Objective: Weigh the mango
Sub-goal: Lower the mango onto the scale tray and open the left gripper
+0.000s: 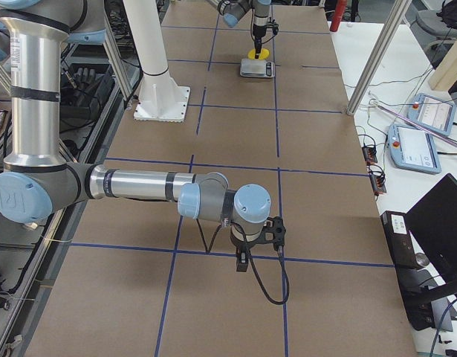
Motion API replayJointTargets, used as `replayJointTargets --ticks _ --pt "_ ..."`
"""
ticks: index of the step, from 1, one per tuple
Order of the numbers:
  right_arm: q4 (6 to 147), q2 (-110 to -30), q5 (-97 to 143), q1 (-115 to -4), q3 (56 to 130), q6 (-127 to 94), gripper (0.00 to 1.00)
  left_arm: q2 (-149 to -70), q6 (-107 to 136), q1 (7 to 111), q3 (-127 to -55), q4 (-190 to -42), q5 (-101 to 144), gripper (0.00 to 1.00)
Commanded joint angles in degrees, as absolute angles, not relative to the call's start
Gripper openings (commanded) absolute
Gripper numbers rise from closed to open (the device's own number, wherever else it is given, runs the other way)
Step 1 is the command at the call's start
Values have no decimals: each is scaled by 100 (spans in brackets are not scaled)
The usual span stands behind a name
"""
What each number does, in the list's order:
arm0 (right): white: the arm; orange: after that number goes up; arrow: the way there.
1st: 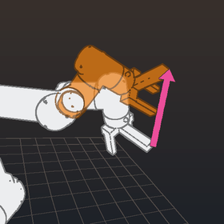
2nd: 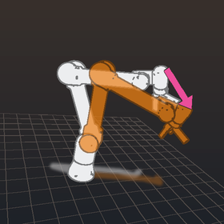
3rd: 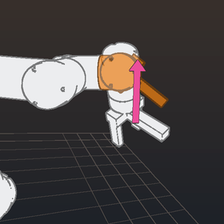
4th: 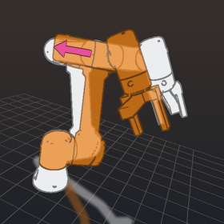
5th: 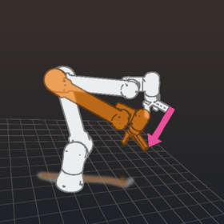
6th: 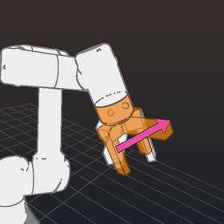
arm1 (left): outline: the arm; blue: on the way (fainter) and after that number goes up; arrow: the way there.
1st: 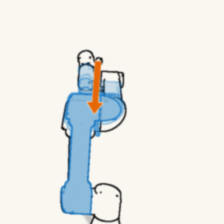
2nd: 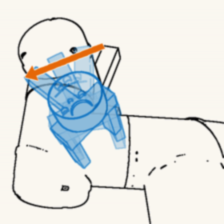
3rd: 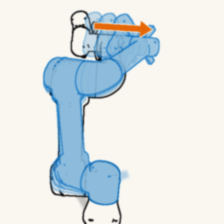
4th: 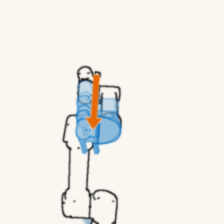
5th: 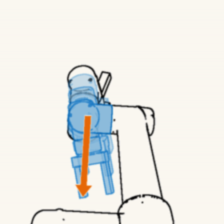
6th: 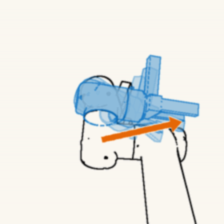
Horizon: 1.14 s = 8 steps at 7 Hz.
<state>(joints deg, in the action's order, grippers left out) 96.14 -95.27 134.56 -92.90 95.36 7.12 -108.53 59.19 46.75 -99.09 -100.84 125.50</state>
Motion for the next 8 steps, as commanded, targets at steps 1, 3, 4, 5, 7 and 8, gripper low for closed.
replayJointTargets --ticks 1,3,4,5,7,8 --pt "9615 -9527 13456 -9290 9536 712 100 -10898 5924 4509 -9783 -10090 12533 0" --pt "9615 -9527 13456 -9290 9536 712 100 -10890 5854 4509 -9852 -10090 12516 100" --pt "9615 -9527 13456 -9290 9536 712 100 -10881 5749 4578 -9957 -10064 12516 100" --pt "9615 -9527 13456 -9290 9536 712 100 -10837 5461 4875 -10167 -10003 12550 100" --pt "9615 -9527 13456 -9290 9536 712 100 -10749 4130 5919 -10457 -9147 12603 100" --pt "9615 -9536 13456 -9290 9536 712 100 -10740 3217 6472 -10485 -8601 12882 100"
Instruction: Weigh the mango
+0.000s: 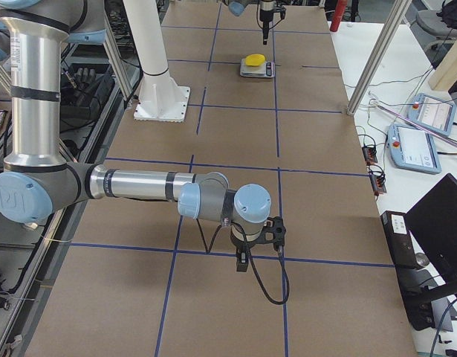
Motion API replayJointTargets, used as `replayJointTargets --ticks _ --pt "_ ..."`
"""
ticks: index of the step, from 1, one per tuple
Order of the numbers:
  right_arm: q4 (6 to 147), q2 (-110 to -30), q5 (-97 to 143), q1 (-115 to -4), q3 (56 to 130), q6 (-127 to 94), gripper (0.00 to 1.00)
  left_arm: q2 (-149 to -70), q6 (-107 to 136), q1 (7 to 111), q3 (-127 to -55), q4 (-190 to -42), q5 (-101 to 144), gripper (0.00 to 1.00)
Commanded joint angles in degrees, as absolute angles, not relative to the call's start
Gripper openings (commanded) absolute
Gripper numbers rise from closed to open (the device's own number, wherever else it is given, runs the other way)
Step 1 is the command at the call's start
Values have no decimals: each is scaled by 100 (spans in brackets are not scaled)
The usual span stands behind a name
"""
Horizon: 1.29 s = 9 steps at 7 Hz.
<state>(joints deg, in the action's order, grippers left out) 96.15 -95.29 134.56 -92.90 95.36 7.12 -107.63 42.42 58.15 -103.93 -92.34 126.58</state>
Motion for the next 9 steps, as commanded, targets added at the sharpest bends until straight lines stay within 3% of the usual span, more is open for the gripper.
replayJointTargets --ticks 1,3,5,7,9 --pt "9615 -9527 13456 -9290 9536 712 100 -10497 2155 7034 -10451 -8335 13041 100" --pt "9615 -9527 13456 -9290 9536 712 100 -9716 481 8081 -10214 -8367 13078 100" --pt "9615 -9527 13456 -9290 9536 712 100 -9501 -619 8812 -9471 -8385 13087 100" --pt "9615 -9527 13456 -9290 9536 712 100 -9484 -958 8982 -8905 -8394 13453 100" --pt "9607 -9527 13456 -9290 9536 712 100 -9318 -1010 8982 -8824 -8542 13456 100"
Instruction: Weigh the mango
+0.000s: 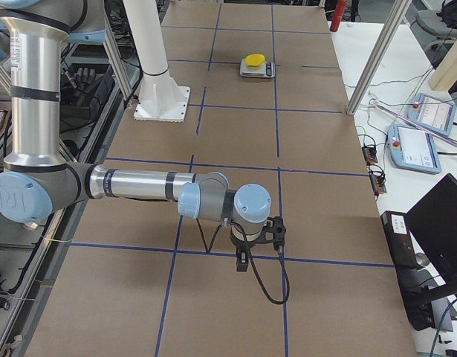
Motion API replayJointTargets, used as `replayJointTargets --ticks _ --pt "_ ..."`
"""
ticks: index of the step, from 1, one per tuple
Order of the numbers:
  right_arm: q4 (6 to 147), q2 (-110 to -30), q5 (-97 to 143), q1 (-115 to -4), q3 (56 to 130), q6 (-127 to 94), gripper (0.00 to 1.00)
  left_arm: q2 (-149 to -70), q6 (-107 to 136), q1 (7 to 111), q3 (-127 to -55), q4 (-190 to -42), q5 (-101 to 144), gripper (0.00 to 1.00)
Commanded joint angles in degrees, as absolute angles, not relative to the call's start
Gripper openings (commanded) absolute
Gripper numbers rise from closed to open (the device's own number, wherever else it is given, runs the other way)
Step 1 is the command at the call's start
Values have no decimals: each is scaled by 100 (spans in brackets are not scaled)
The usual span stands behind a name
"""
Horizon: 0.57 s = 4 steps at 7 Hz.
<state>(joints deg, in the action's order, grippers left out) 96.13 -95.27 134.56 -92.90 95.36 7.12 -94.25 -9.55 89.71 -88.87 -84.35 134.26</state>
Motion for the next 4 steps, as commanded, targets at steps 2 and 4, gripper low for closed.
replayJointTargets --ticks 2,4 --pt "9607 -9536 13456 -9290 9536 712 100 -9211 -993 8982 -8833 -8771 13456 100" --pt "9607 -9527 13456 -9290 9536 712 100 -9211 -976 8982 -8842 -8780 13456 100"
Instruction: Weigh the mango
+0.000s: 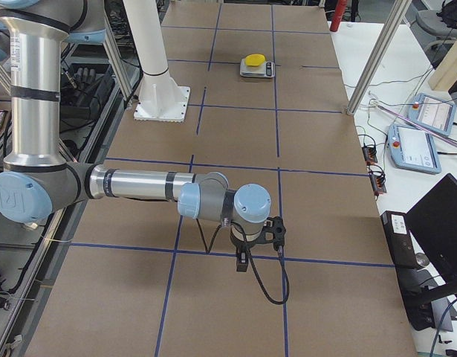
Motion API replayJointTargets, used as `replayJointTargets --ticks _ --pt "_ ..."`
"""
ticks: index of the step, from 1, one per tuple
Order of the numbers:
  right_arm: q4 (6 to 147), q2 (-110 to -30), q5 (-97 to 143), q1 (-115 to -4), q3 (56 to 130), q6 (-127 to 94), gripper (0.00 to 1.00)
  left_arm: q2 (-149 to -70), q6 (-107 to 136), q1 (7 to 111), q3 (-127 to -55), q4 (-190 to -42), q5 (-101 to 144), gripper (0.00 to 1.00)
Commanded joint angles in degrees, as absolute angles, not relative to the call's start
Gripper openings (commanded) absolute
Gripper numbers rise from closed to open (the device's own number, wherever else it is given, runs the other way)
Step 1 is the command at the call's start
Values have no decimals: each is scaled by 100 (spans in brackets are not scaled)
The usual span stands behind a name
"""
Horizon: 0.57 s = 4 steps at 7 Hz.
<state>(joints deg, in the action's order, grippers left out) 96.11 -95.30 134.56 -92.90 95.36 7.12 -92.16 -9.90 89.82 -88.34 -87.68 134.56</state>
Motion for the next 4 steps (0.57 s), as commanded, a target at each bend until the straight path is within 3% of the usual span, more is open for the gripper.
replayJointTargets --ticks 1,4 --pt "9615 -9527 13456 -9290 9536 712 100 -9211 -949 8974 -8842 -8798 13456 100" --pt "9607 -9536 13456 -9290 9536 712 100 -9202 -905 8982 -8912 -8789 13439 100"
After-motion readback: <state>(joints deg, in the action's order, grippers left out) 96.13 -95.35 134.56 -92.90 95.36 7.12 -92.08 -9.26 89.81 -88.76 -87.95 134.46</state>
